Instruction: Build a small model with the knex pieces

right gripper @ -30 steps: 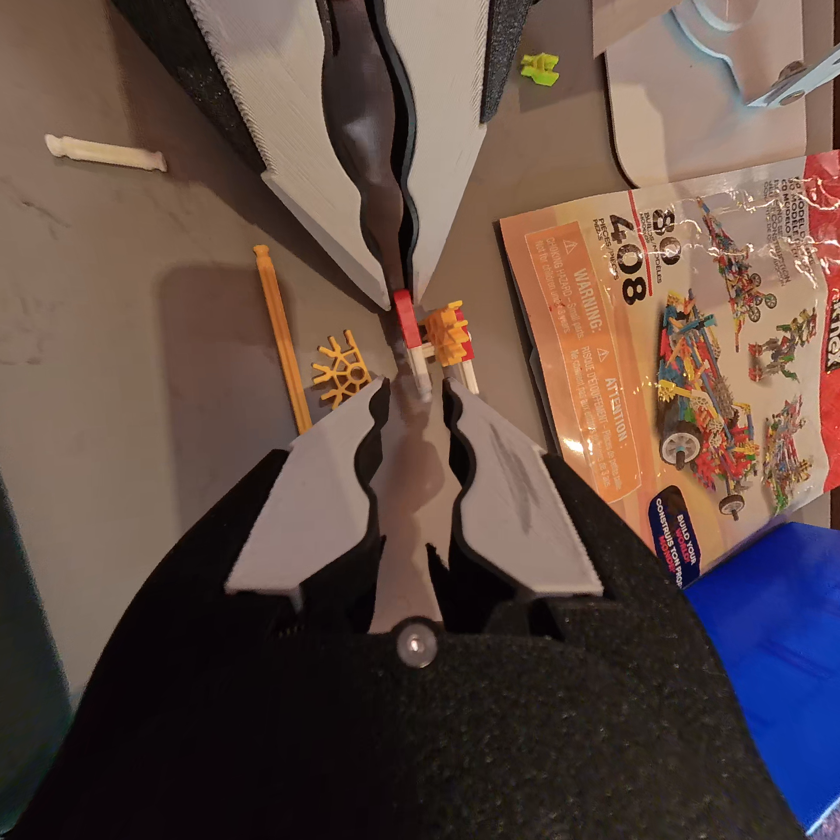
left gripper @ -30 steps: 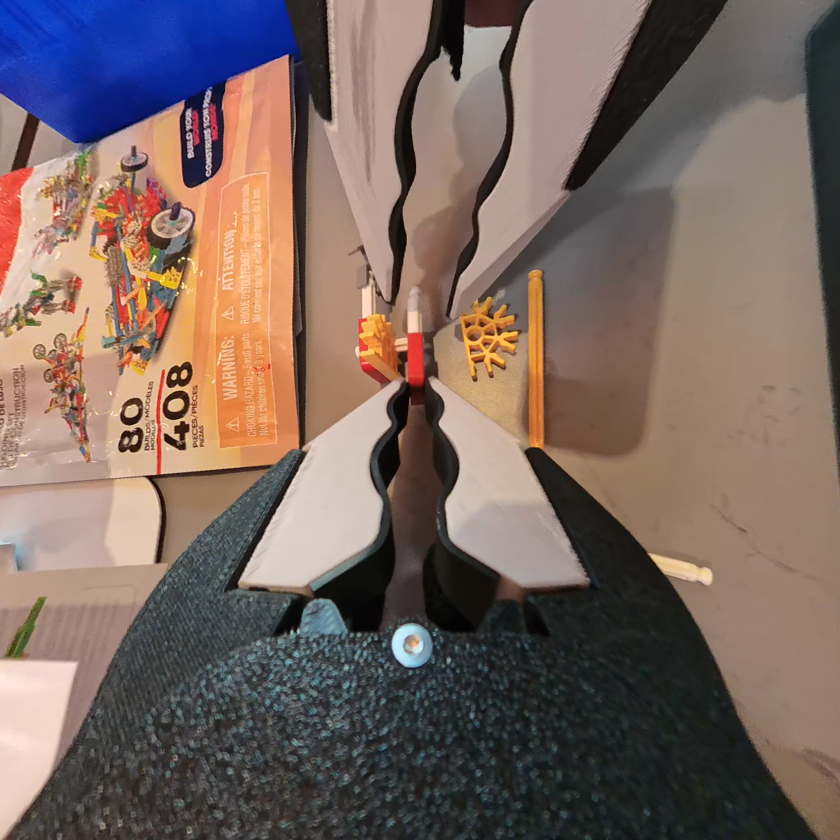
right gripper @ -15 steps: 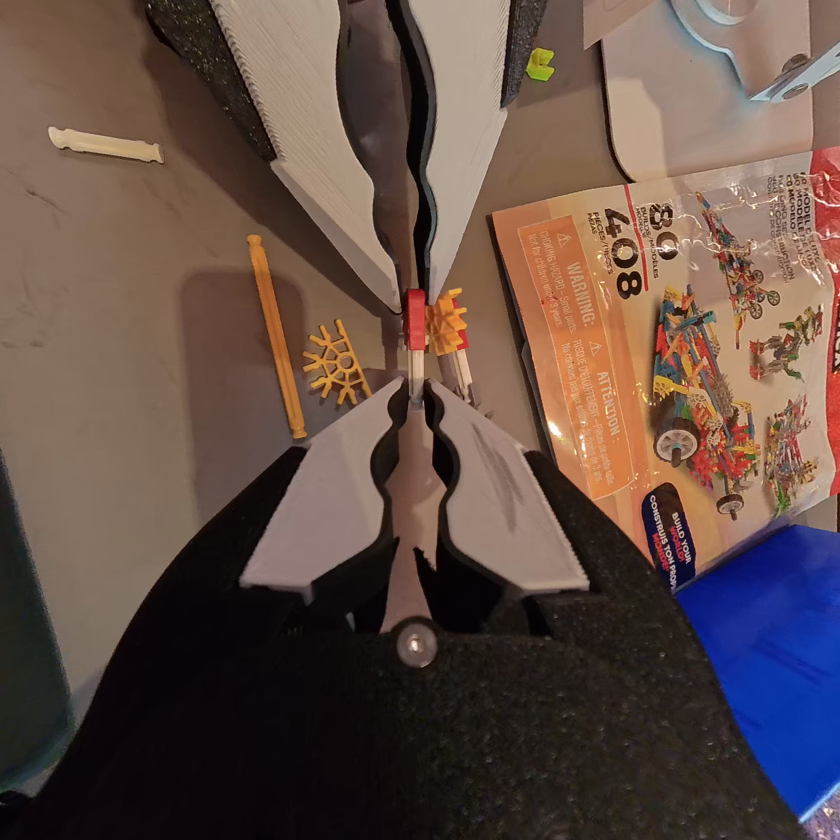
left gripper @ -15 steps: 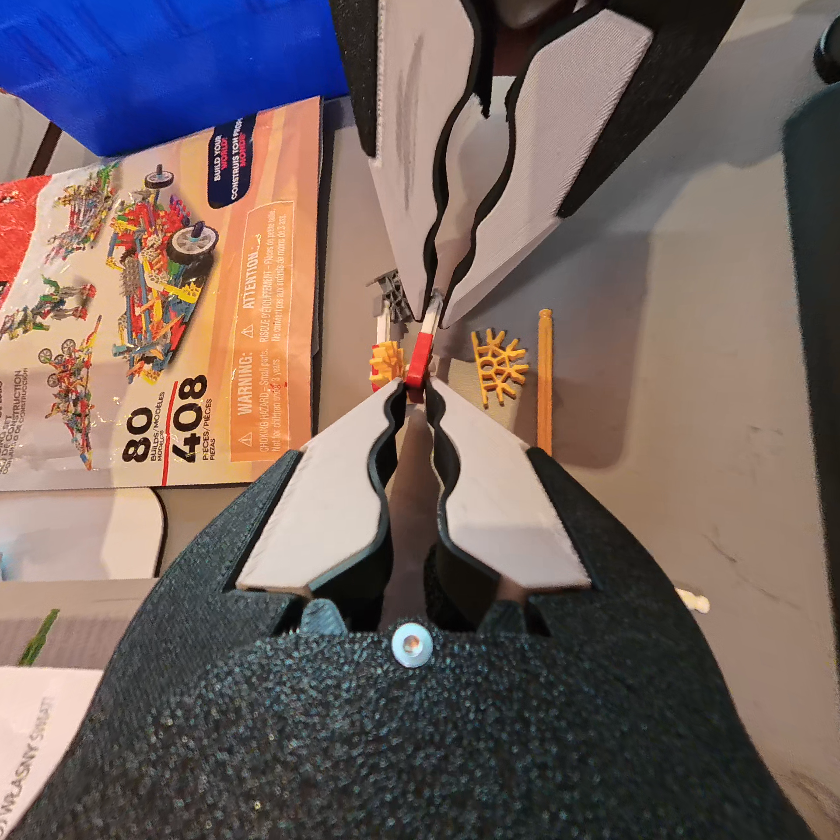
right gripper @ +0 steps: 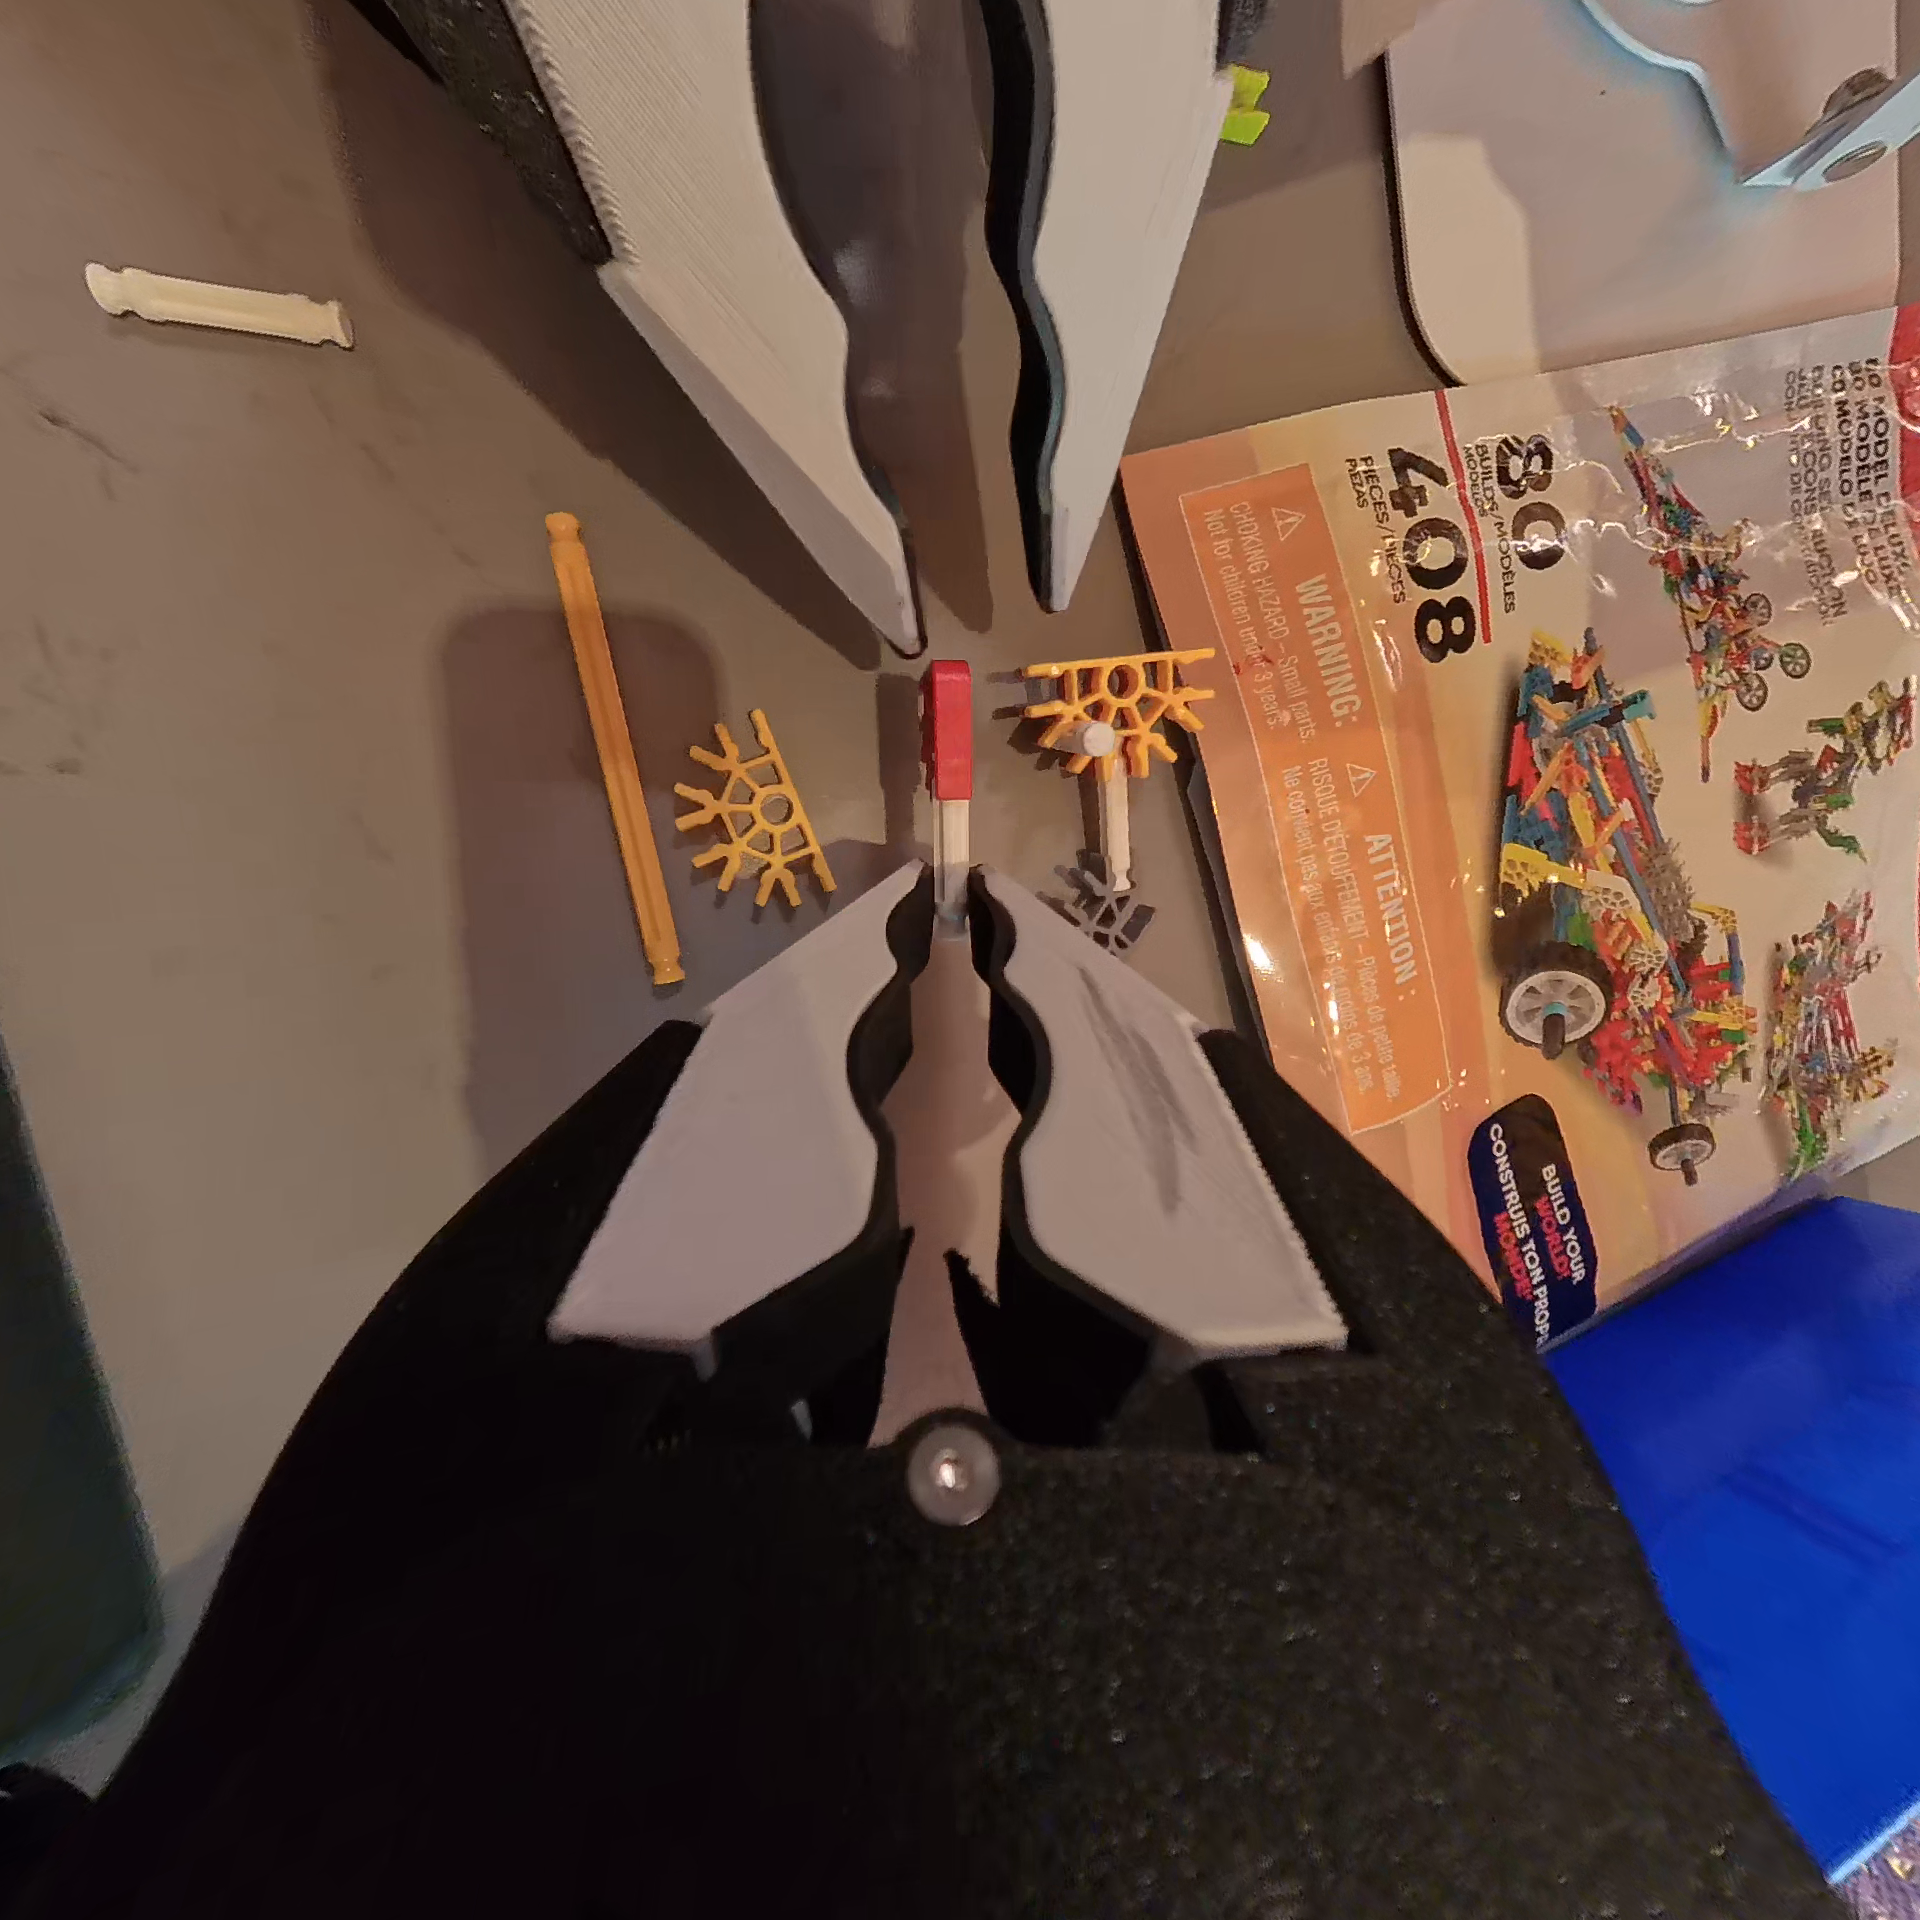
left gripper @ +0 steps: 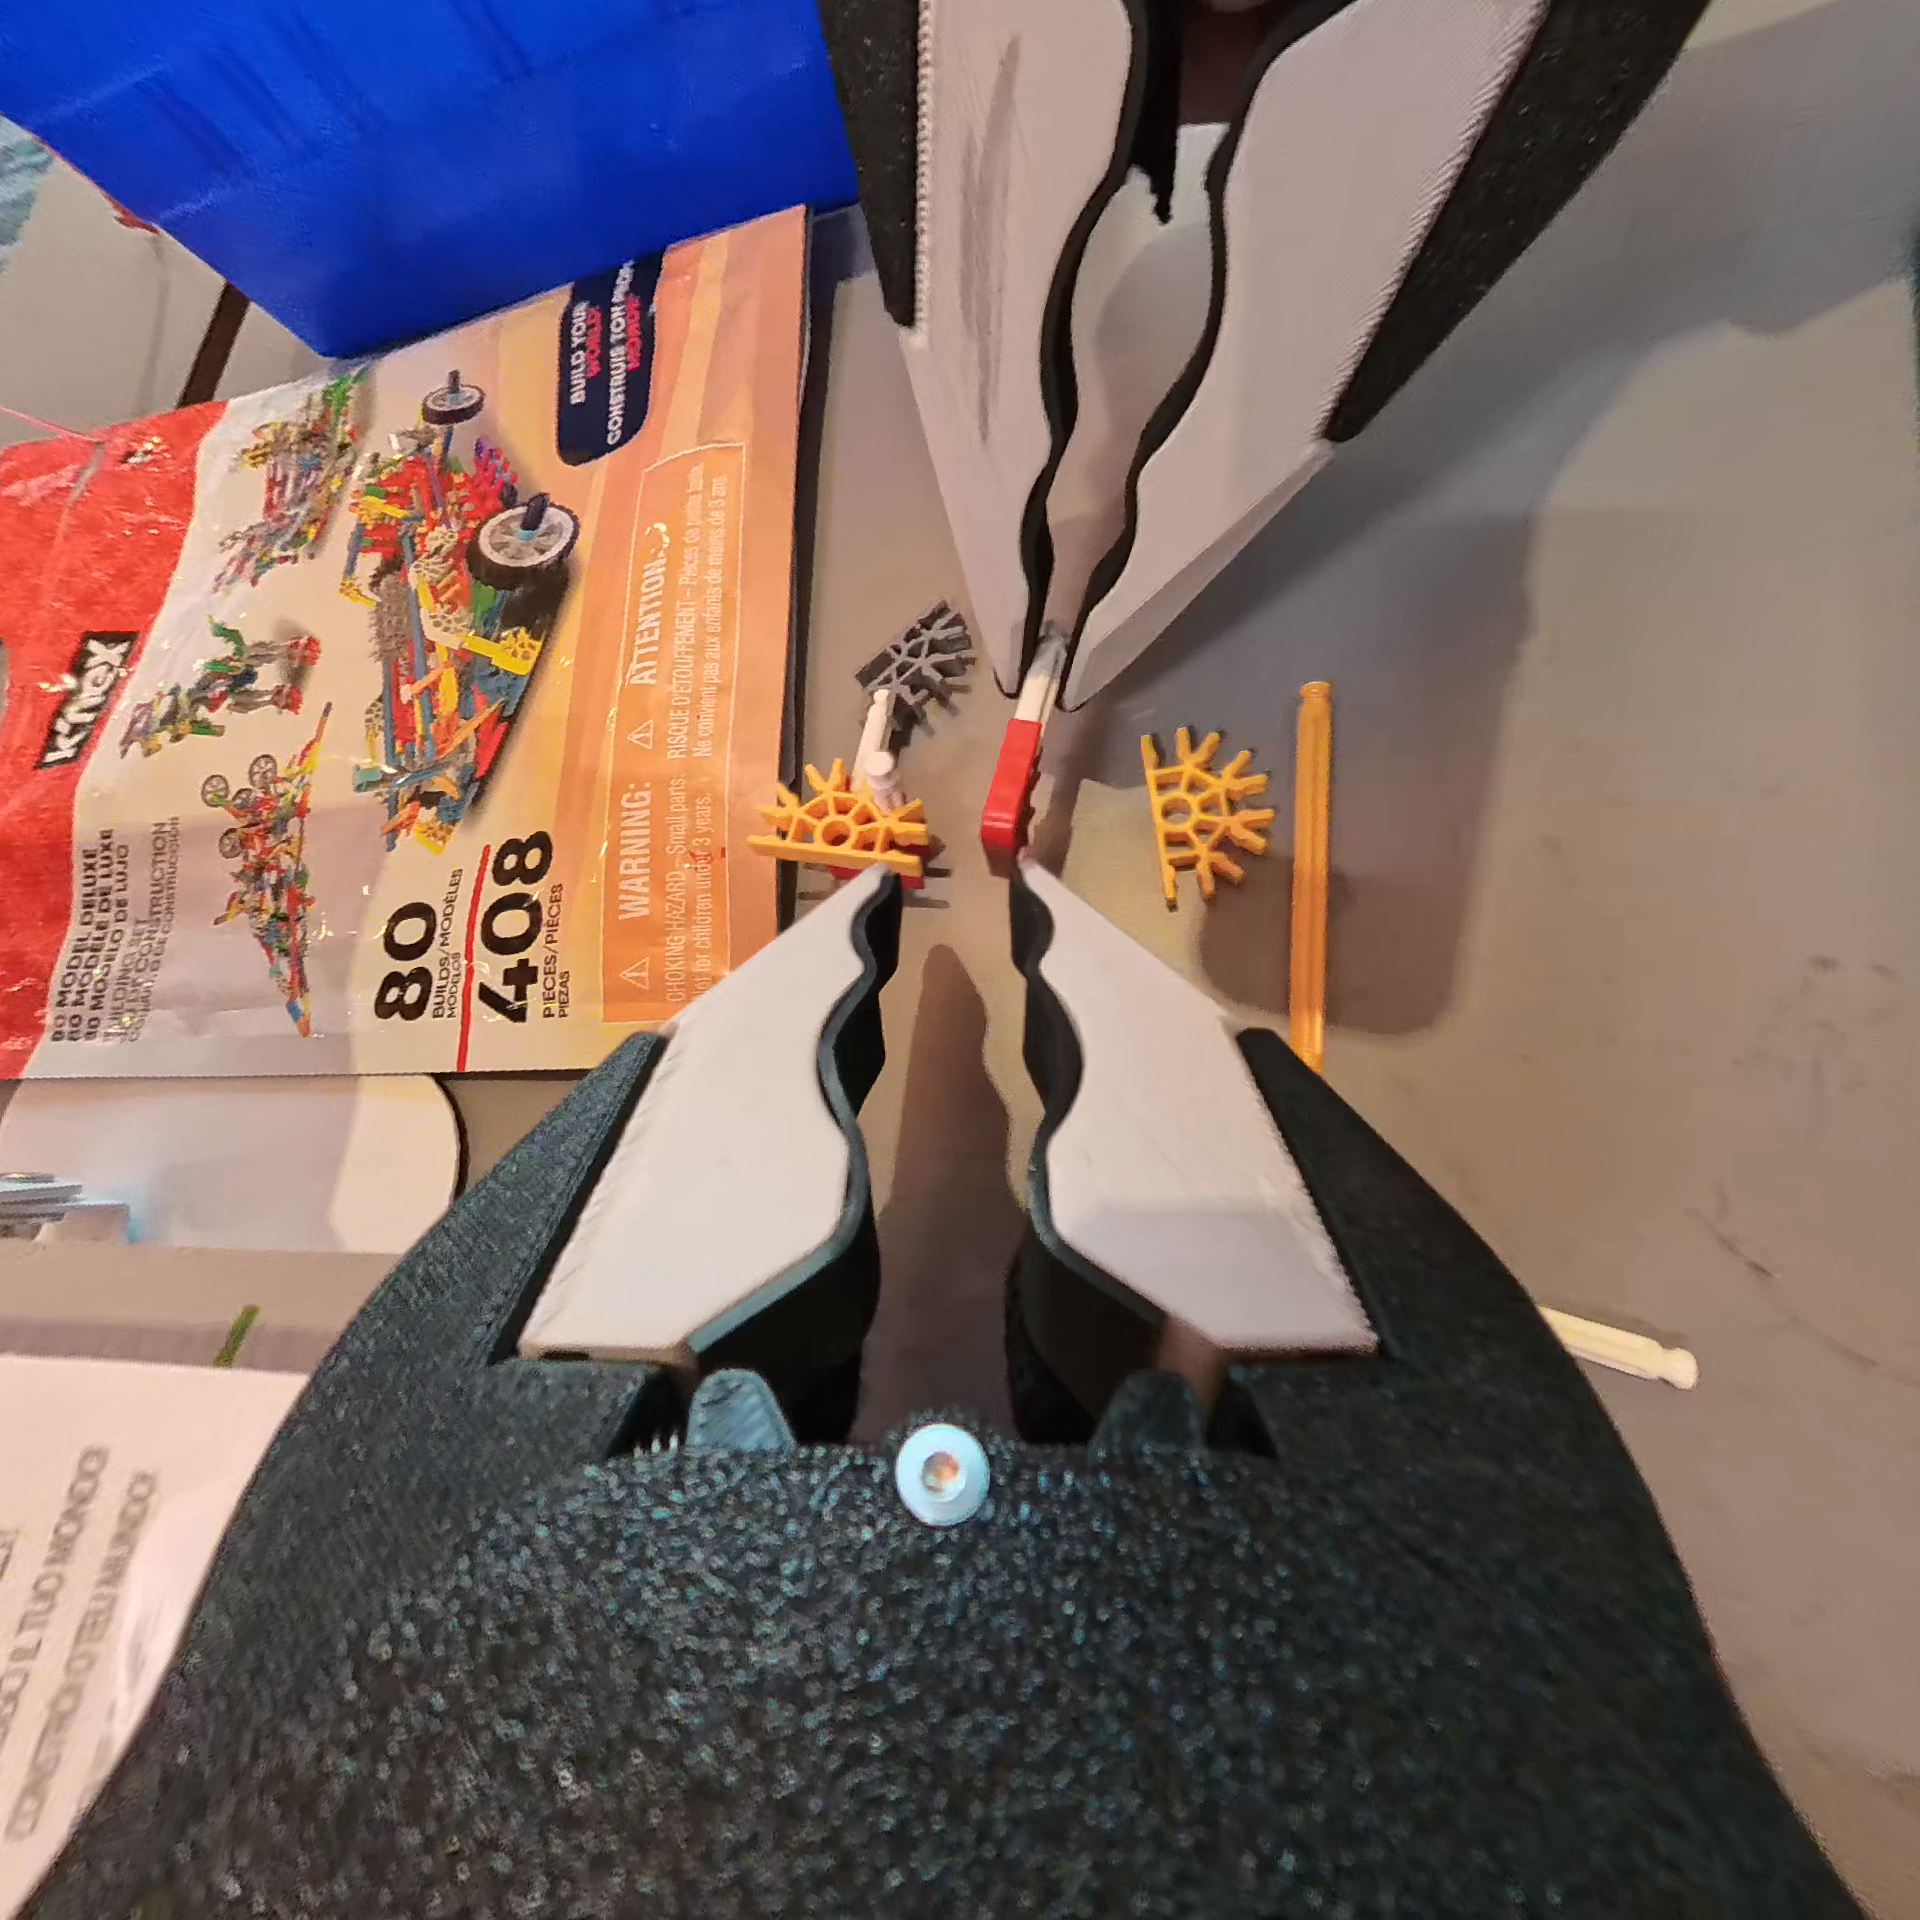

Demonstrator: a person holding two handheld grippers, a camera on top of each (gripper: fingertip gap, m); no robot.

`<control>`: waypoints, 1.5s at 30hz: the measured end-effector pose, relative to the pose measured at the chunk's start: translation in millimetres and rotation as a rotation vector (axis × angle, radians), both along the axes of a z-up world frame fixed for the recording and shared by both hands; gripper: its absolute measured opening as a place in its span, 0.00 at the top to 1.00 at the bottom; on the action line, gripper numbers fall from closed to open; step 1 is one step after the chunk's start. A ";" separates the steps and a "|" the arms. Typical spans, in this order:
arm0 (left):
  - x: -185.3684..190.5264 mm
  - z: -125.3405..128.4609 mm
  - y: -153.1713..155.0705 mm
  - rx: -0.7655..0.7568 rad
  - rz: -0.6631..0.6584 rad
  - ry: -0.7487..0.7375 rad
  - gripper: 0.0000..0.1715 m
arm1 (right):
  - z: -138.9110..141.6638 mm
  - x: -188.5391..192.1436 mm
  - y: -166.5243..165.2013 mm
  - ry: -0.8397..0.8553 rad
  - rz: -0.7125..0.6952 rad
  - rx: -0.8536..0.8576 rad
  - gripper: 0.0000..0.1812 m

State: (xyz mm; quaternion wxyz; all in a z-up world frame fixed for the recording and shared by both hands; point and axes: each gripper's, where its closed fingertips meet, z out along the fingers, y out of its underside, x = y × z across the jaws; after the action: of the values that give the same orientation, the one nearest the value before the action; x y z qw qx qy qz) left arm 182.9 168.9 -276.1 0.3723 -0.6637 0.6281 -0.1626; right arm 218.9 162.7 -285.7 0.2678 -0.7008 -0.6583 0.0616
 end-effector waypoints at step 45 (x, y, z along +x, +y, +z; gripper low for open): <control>2.7 -14.0 33.3 -0.134 0.023 -0.018 0.96 | -12.2 -15.7 33.8 0.055 -0.070 -0.044 0.90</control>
State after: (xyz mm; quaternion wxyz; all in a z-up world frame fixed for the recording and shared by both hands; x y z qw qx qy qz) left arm 185.6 202.2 -290.1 0.3343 -0.6928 0.6048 -0.2060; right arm 203.1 196.5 -298.0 0.2722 -0.7272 -0.6243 0.0860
